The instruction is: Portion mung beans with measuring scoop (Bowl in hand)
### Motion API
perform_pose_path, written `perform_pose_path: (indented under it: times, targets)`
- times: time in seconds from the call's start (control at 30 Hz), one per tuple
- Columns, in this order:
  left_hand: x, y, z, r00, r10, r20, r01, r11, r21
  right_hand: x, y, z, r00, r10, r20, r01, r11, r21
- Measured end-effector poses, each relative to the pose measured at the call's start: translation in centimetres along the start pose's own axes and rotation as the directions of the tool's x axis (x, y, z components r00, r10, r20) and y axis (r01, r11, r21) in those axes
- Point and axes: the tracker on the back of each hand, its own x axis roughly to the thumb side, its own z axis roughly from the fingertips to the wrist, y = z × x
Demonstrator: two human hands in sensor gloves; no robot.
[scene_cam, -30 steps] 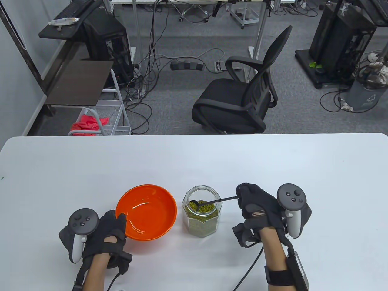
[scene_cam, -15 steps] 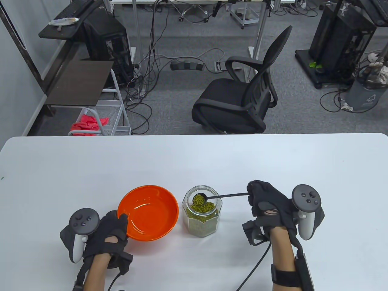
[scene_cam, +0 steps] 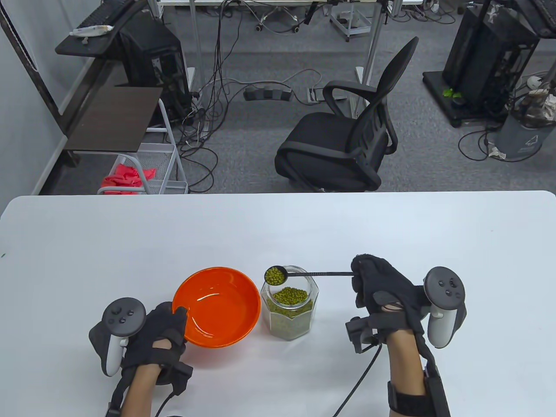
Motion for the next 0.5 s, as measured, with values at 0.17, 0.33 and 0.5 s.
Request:
perform_pose_path:
  times: [0.17, 0.33, 0.5]
  targets:
    - [0.1, 0.0, 0.0, 1.000, 0.002, 0.006, -0.002, 1.000, -0.004, 0.5, 2.3, 0.4, 0.999, 0.026, 0.038, -0.028, 0.998, 0.053]
    - [0.1, 0.0, 0.0, 1.000, 0.010, 0.007, -0.010, 1.000, -0.003, 1.0, 5.0, 1.1, 0.992, 0.088, 0.091, -0.097, 0.990, 0.101]
    - [0.1, 0.1, 0.1, 1.000, 0.016, 0.008, -0.016, 1.000, -0.003, 1.3, 7.4, 1.8, 0.975, 0.156, 0.157, -0.179, 0.973, 0.148]
